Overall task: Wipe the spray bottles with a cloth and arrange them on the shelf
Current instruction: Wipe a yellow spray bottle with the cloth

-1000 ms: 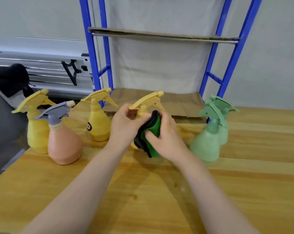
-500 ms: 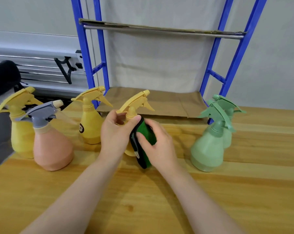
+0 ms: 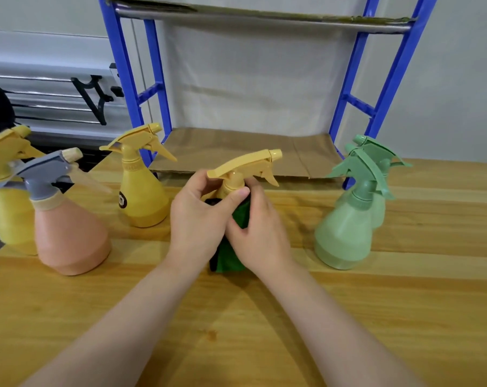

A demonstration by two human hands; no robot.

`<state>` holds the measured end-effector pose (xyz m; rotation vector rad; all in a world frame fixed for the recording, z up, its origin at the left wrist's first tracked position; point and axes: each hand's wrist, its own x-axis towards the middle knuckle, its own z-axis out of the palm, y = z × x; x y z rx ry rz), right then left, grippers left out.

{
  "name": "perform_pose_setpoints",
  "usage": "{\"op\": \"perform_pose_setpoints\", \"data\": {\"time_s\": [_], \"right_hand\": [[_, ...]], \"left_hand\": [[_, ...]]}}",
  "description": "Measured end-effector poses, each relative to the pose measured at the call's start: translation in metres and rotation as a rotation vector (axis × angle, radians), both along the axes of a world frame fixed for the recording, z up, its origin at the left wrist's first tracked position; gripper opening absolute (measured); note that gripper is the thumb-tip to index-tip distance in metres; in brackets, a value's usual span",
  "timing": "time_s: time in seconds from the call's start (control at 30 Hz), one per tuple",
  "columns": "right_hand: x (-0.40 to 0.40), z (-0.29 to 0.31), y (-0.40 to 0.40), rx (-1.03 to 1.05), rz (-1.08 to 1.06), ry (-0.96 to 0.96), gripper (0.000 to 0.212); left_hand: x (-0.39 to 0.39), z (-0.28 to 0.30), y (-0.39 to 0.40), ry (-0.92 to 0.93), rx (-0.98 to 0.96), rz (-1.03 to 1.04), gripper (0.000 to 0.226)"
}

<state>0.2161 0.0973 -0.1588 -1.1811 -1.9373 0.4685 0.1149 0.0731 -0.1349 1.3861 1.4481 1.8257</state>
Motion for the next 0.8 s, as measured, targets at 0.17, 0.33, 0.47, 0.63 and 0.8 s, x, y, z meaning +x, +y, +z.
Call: {"op": "perform_pose_setpoints", "data": {"time_s": [0.17, 0.33, 0.47, 0.63, 0.8], "right_hand": [[-0.001, 0.002, 0.0, -0.044, 0.021, 0.056, 0.073], [-0.001, 0.001, 0.002, -0.019, 0.038, 0.083, 0.074], [-0.002, -0.001, 0.001, 0.01, 0.055, 0.065, 0.08], [-0.002, -0.003, 0.002, -0.006, 0.091, 0.04, 0.086], [0.001, -0.005, 0.002, -0.081, 0.163, 0.062, 0.09]], "left_hand": [[0.002, 0.0, -0.004, -0.063, 0.062, -0.03, 0.025], [0.0, 0.002, -0.004, -0.118, 0.096, -0.055, 0.023], [-0.007, 0.006, -0.003, -0.207, 0.146, -0.074, 0.018], [-0.018, 0.009, 0.002, -0.425, 0.22, -0.051, 0.019], [-0.038, 0.008, 0.009, -0.62, 0.201, -0.053, 0.01]]}}
